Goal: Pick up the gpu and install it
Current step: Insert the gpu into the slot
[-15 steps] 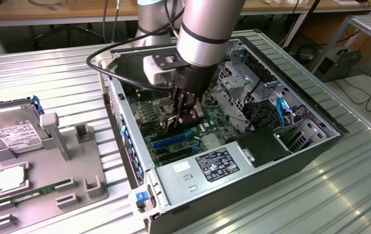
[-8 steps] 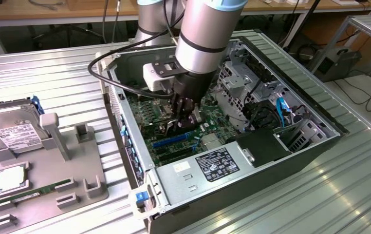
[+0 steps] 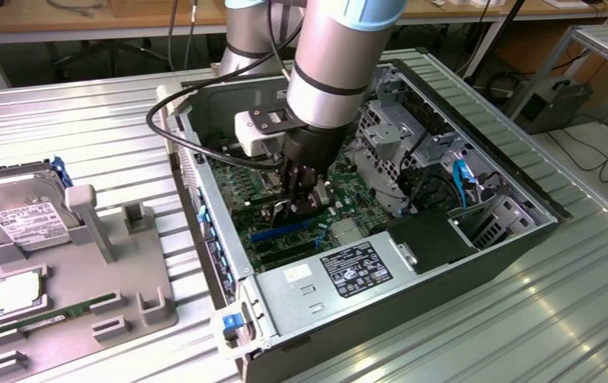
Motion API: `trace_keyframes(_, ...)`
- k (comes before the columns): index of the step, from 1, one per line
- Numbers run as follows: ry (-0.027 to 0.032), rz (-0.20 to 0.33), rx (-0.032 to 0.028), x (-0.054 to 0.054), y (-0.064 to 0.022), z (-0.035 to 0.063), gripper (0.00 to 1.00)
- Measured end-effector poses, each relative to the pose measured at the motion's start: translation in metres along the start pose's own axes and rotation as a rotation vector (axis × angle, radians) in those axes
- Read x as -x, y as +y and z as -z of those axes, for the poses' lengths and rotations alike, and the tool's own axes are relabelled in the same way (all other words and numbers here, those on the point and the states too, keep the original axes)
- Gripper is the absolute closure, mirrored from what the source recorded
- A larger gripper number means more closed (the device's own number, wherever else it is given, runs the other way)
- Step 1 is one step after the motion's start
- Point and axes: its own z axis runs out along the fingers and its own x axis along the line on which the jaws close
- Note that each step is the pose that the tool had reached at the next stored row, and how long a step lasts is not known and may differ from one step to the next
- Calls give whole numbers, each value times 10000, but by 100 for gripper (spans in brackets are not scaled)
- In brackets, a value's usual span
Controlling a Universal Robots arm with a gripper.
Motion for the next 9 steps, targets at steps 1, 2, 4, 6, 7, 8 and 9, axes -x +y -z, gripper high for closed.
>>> trace_keyframes(1, 1, 0, 0, 0, 0, -1, 74)
trace_keyframes(2, -2, 1, -2, 0, -1, -6, 74)
trace_keyframes(4, -3, 1, -2, 0, -1, -21, 74)
trace_keyframes(6, -2, -2, -3, -2, 4, -52, 74)
trace_keyframes(7, -1, -8, -3, -2, 8, -70, 74)
trace_keyframes(8, 4, -13, -2, -3, 10, -81, 74)
trace_keyframes(9, 7, -16, -1, -4, 12, -87, 74)
